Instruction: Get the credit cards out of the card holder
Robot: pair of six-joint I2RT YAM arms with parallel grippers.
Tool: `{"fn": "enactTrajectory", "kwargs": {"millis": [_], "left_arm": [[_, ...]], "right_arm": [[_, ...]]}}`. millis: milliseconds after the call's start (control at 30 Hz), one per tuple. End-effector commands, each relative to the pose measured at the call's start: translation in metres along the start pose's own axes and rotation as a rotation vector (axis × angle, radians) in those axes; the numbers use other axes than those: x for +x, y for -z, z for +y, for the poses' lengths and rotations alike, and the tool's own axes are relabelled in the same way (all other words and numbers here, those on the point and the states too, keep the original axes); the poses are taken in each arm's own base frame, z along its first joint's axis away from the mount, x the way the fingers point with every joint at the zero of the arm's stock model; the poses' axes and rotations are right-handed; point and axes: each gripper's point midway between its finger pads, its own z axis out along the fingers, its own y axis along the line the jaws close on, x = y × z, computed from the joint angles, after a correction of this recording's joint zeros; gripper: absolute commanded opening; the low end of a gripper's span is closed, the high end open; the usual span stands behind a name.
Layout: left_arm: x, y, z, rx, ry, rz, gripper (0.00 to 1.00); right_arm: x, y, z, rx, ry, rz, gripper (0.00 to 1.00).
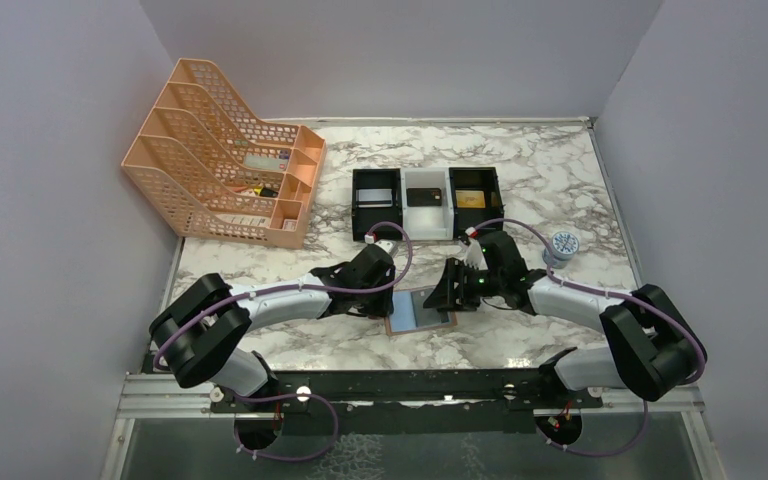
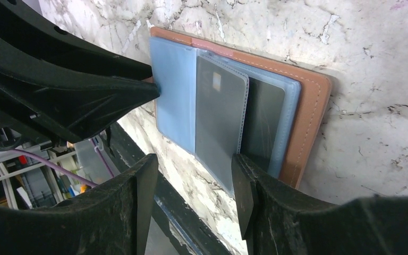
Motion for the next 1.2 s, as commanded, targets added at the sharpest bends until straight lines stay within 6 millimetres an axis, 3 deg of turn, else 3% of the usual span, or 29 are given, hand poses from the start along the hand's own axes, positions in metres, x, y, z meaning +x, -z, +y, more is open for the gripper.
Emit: {"fn": "enactTrajectory", "kwargs": {"millis": [0, 400, 1167], "left_arm": [[-0.008, 0.001, -0.012, 0.034, -0.013, -0.013, 0.29], [-0.009, 0.001, -0.012, 0.031, -0.019, -0.013, 0.29], [-0.018, 0.005, -0.013, 0.021, 0.000, -0.061, 0.29]], "right_arm": [[-0.003, 0.001, 0.015, -0.065, 0.014, -0.004, 0.54], [-0.008, 0.007, 0.025, -0.091, 0.020, -0.038, 0.54], [0.001, 0.010, 0.059, -0.307, 0.030, 0.034, 0.54]]}}
